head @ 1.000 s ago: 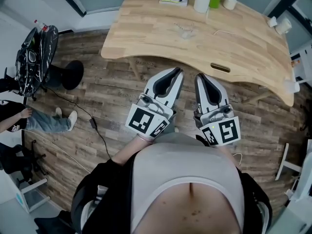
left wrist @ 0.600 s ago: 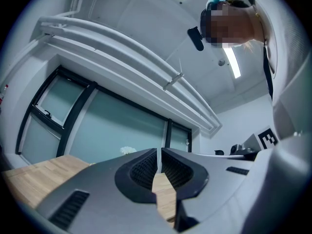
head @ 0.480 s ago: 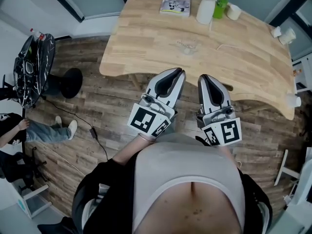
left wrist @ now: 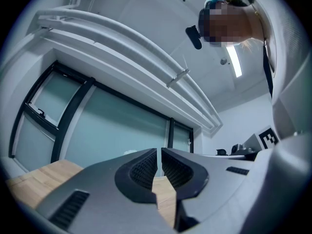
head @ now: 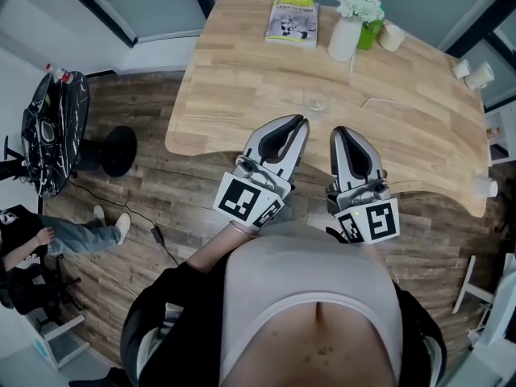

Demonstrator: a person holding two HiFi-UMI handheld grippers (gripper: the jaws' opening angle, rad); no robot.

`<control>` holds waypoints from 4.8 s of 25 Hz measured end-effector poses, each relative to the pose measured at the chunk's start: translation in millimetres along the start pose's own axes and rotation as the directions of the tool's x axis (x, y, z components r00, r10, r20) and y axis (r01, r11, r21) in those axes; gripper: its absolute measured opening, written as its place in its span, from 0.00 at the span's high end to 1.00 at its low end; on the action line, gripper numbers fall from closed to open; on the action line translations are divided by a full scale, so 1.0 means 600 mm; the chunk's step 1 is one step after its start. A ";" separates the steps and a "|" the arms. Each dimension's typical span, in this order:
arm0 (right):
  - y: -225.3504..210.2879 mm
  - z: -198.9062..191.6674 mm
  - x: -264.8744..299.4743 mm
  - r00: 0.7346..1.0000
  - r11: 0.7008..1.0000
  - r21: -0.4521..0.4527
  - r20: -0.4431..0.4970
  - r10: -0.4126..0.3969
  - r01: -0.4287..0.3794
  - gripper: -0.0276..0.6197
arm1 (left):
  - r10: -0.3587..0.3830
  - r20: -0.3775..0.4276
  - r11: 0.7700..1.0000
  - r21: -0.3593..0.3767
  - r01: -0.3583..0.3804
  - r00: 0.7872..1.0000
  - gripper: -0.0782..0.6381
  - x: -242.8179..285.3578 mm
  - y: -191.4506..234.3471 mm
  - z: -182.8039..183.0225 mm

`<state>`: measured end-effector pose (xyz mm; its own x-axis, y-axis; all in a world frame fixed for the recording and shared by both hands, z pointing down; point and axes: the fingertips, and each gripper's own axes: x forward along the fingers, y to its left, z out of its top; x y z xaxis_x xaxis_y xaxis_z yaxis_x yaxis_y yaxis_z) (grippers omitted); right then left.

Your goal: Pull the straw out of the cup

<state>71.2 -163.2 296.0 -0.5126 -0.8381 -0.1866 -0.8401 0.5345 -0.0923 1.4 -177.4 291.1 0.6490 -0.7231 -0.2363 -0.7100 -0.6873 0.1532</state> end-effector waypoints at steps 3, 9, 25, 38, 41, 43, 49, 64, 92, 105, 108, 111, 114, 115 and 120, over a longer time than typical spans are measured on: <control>-0.016 0.000 0.027 1.000 1.000 -0.001 0.003 -0.017 0.017 0.91 | -0.013 -0.002 1.000 0.003 0.013 1.000 0.85 0.025 0.023 0.003; -0.039 -0.005 0.081 0.999 0.999 -0.008 0.014 -0.033 0.033 0.91 | -0.026 -0.002 1.000 0.009 0.026 1.000 0.85 0.059 0.071 0.004; -0.082 -0.035 0.147 0.998 0.998 -0.002 -0.019 -0.066 0.066 0.91 | -0.031 -0.033 0.999 -0.010 0.031 0.999 0.85 0.103 0.135 -0.020; -0.103 -0.014 0.147 1.000 1.000 0.003 -0.014 0.004 -0.003 0.91 | 0.035 -0.027 0.999 0.041 -0.034 0.999 0.84 0.116 0.115 -0.010; -0.102 -0.017 0.146 1.000 1.000 0.008 -0.020 0.013 -0.013 0.91 | 0.047 -0.028 0.998 0.051 -0.045 0.999 0.84 0.113 0.113 -0.012; -0.101 -0.019 0.146 1.000 1.000 0.010 -0.020 0.020 -0.020 0.91 | 0.053 -0.028 0.997 0.054 -0.052 0.998 0.84 0.111 0.114 -0.012; -0.099 -0.023 0.144 0.999 0.999 0.016 -0.025 0.034 -0.034 0.91 | 0.074 -0.029 0.996 0.059 -0.073 0.997 0.84 0.102 0.116 -0.016; -0.091 -0.044 0.149 0.997 0.998 0.033 -0.056 0.049 -0.047 0.91 | 0.109 -0.061 0.993 0.042 -0.107 0.992 0.73 0.078 0.134 -0.049; -0.096 -0.061 0.141 0.995 0.997 0.055 -0.084 0.055 -0.050 0.91 | 0.091 -0.158 0.995 0.045 -0.085 0.983 0.66 0.072 0.129 -0.155; -0.105 -0.070 0.143 0.994 0.997 0.060 -0.094 0.053 -0.048 0.91 | 0.081 -0.160 0.996 0.035 -0.076 0.984 0.66 0.080 0.134 -0.182; -0.108 -0.071 0.144 0.994 0.997 0.061 -0.097 0.052 -0.047 0.91 | 0.087 -0.193 0.996 0.041 -0.081 0.977 0.66 0.078 0.136 -0.197; -0.111 -0.073 0.145 0.994 0.997 0.063 -0.099 0.052 -0.046 0.91 | 0.109 -0.241 0.994 0.038 -0.102 0.964 0.66 0.074 0.142 -0.214; -0.114 -0.075 0.146 0.993 0.997 0.065 -0.102 0.054 -0.047 0.91 | 0.121 -0.251 0.993 0.039 -0.115 0.960 0.67 0.074 0.145 -0.221; -0.115 -0.076 0.146 0.993 0.997 0.066 -0.103 0.055 -0.048 0.91 | 0.123 -0.255 0.992 0.040 -0.117 0.959 0.67 0.074 0.146 -0.224; -0.120 -0.079 0.151 0.993 0.996 0.071 -0.106 0.061 -0.054 0.91 | 0.114 -0.266 0.993 0.043 -0.106 0.957 0.70 0.083 0.143 -0.228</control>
<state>76.5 -283.0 332.2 -0.5788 -0.8108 -0.0876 -0.7967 0.5851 -0.1514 9.9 -281.7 424.1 0.6130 -0.7887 0.0464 -0.7861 -0.6030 0.1360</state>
